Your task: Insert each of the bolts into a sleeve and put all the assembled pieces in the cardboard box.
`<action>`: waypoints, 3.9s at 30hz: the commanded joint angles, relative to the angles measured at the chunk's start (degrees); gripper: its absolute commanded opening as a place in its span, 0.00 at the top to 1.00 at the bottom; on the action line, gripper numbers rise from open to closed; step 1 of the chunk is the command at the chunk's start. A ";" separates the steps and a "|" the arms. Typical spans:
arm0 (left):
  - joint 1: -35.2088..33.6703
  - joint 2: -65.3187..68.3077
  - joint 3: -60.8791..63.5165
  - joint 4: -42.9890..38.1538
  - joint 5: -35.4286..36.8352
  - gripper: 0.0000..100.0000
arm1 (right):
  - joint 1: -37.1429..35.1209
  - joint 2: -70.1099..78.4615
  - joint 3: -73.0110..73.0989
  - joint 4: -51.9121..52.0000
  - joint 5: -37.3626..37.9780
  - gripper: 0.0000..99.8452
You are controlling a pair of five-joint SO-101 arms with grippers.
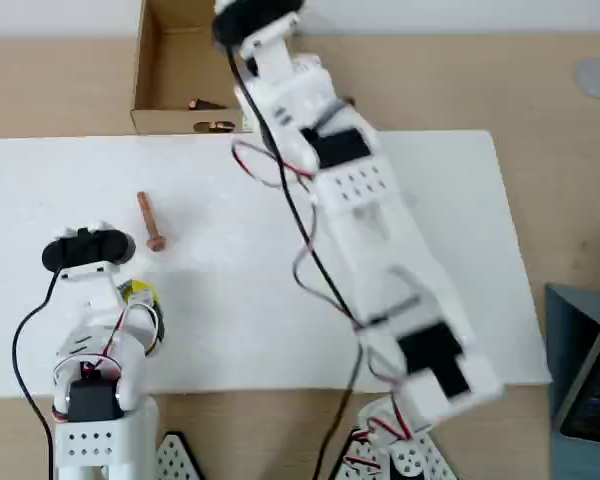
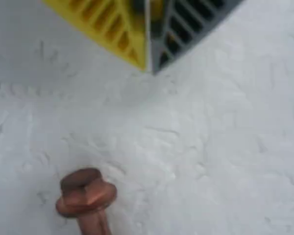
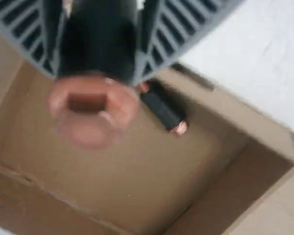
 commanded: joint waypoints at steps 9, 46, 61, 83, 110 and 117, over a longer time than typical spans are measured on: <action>-1.05 -0.48 -0.44 -0.97 1.41 1.00 | 2.95 32.48 -38.64 -1.93 12.66 0.99; -1.14 -0.48 -0.53 -0.97 2.11 1.00 | 4.18 52.44 -76.79 18.81 25.85 0.89; -1.23 -0.48 -0.53 -0.88 2.11 1.00 | 8.22 42.33 -89.27 47.82 22.33 0.99; -3.16 -0.40 -0.53 -0.79 2.11 1.00 | 17.71 23.16 -79.87 70.59 15.65 0.99; -3.08 -0.40 -0.53 -0.79 2.11 1.00 | 22.46 -4.88 -1.89 68.40 -36.22 0.99; -3.08 -0.40 -0.53 -0.79 2.11 1.00 | 22.11 2.07 -1.98 61.80 -36.92 0.94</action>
